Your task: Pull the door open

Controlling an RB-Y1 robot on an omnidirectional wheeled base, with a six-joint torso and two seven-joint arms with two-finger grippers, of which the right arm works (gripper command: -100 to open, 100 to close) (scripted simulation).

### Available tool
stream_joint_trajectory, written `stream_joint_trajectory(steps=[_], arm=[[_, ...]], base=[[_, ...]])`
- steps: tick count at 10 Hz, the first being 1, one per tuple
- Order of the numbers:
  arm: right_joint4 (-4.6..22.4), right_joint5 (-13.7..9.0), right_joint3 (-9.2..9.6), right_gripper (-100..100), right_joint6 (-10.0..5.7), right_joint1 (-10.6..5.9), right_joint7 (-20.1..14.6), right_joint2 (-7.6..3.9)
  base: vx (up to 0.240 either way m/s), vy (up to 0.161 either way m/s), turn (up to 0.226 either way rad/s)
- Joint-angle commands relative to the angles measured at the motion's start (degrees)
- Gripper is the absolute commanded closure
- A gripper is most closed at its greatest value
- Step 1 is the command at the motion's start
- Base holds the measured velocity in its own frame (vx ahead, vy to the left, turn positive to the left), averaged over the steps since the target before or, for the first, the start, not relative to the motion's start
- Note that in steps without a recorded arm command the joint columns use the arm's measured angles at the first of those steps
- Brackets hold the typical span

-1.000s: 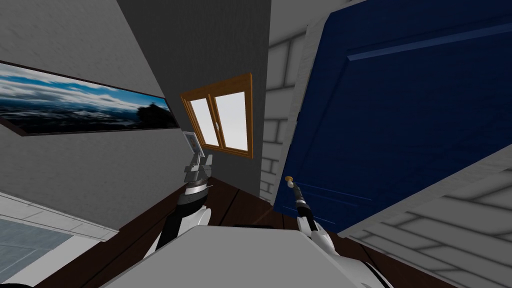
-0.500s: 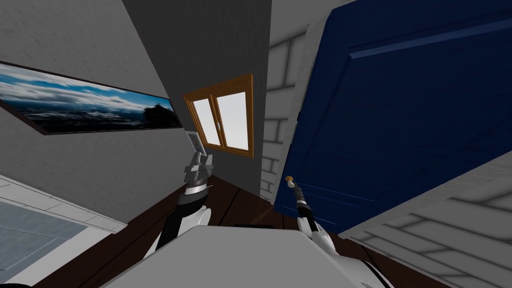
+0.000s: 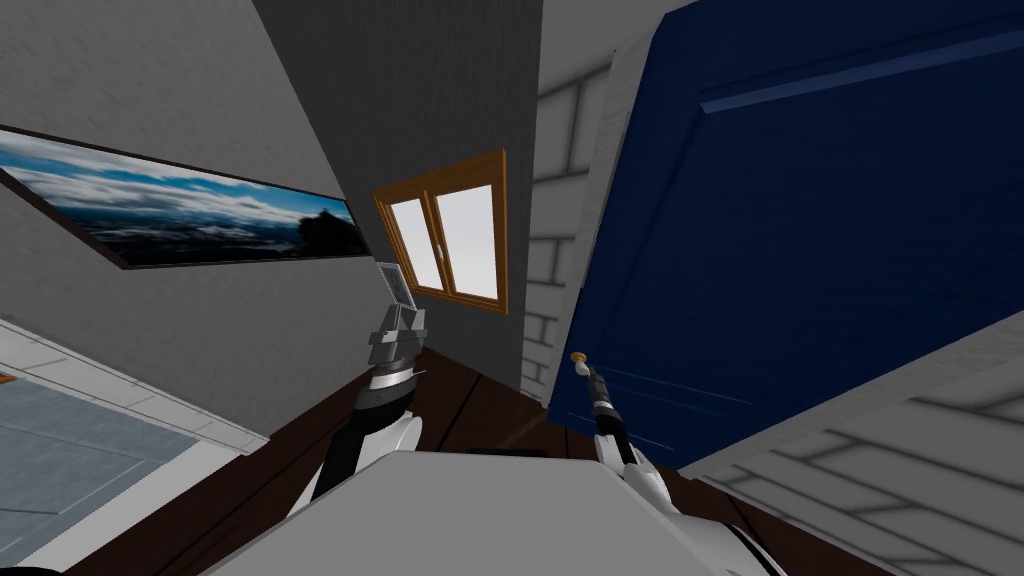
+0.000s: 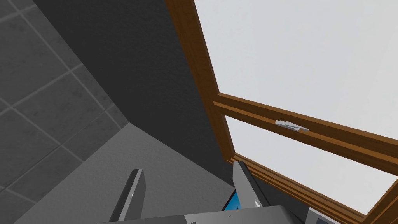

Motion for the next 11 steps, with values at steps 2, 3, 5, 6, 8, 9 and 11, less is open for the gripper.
stream_joint_trajectory(steps=[2, 3, 5, 6, 8, 9, 11], arm=[[-0.6, -0.4, 0.92, 100, 0.04, 0.14, -3.9, 0.73], [-0.8, -0.9, 1.11, 100, 0.12, 0.24, -5.9, 0.7], [-0.9, -1.3, 1.29, 100, 0.21, 0.33, -8.4, 0.67], [-0.9, -1.3, 1.29, 100, 0.21, 0.33, -8.7, 0.67], [-1.1, -1.8, 1.48, 100, 0.29, 0.43, -11.1, 0.64], [-1.2, -2.3, 1.67, 100, 0.37, 0.53, -13.3, 0.61], [-1.4, -2.8, 1.85, 100, 0.45, 0.63, -15.8, 0.58]], base=[[-0.044, -0.015, 0.052], [-0.031, -0.013, 0.041], [-0.023, -0.014, 0.023], [-0.024, -0.007, 0.05], [-0.031, -0.014, 0.041], [-0.032, -0.009, 0.039], [-0.041, -0.016, 0.052]])
